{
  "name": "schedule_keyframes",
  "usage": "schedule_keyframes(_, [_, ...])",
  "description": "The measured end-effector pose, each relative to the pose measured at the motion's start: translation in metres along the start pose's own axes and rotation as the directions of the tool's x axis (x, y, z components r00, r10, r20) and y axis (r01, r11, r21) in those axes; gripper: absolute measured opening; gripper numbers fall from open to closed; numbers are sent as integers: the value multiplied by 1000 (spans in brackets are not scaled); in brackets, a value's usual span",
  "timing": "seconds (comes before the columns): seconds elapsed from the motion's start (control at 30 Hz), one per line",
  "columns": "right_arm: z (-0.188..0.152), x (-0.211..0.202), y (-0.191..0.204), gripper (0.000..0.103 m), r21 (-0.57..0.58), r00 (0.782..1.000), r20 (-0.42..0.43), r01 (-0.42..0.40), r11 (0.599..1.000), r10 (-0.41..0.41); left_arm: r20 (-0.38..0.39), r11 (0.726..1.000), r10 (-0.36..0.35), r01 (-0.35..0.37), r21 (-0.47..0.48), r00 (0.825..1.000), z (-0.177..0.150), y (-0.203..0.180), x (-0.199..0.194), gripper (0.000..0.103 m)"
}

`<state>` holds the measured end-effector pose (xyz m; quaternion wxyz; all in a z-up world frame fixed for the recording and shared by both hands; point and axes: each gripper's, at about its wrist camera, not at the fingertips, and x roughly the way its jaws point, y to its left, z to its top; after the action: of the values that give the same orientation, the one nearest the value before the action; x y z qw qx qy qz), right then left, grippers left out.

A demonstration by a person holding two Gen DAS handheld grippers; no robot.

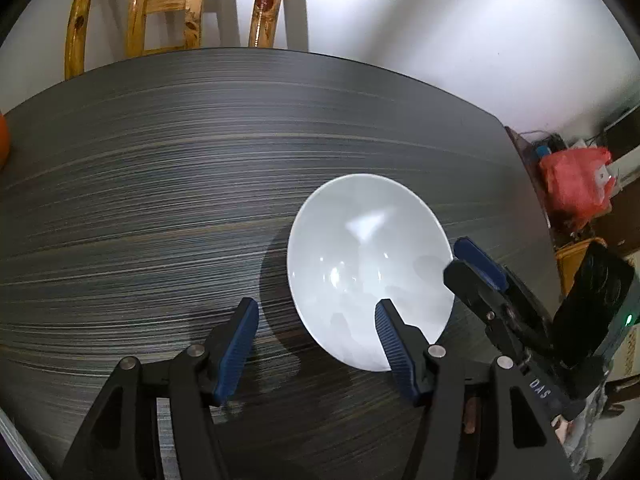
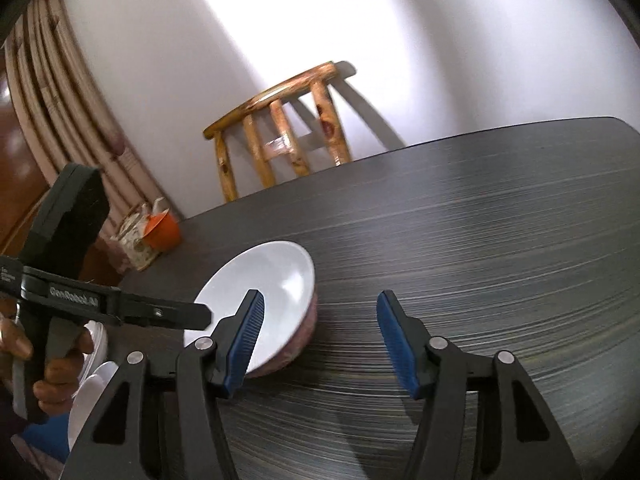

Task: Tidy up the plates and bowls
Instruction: 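Move the left tool to the red-patterned bowl's rim, then close the left tool on the red-patterned bowl's rim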

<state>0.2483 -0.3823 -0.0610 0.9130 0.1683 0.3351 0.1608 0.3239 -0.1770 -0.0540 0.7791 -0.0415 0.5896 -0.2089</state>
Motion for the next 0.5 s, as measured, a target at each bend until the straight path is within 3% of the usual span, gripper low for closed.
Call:
schedule_keyframes(0.07, [1, 4, 1, 55, 7, 1000, -20, -7, 1000, 7, 1, 1000, -3, 3, 2, 1000, 0, -1, 2, 62])
schedule_keyframes(0.13, [2, 9, -1, 44, 23, 999, -48, -6, 1000, 7, -2, 1000, -17, 17, 4, 1000, 0, -3, 5, 62])
schedule_keyframes(0.37, [6, 25, -5, 29, 63, 992, -125, -28, 998, 35, -41, 1000, -19, 19, -8, 999, 2, -5, 17, 61])
schedule_keyframes(0.4, [7, 26, -5, 28, 59, 991, -131, -25, 998, 33, -34, 999, -33, 32, -24, 999, 1, -3, 16, 56])
schedule_keyframes(0.43, [7, 28, -4, 25, 59, 990, -138, -26, 998, 34, -30, 999, -29, 28, -37, 999, 1, -1, 17, 31])
schedule_keyframes(0.47, [8, 30, -5, 23, 64, 988, -147, -32, 997, 41, -42, 999, -9, 8, -42, 999, 4, -1, 20, 18])
schedule_keyframes(0.5, [9, 31, -4, 12, 67, 986, -158, -42, 997, 52, -53, 999, 18, -20, -48, 998, 5, 1, 23, 17])
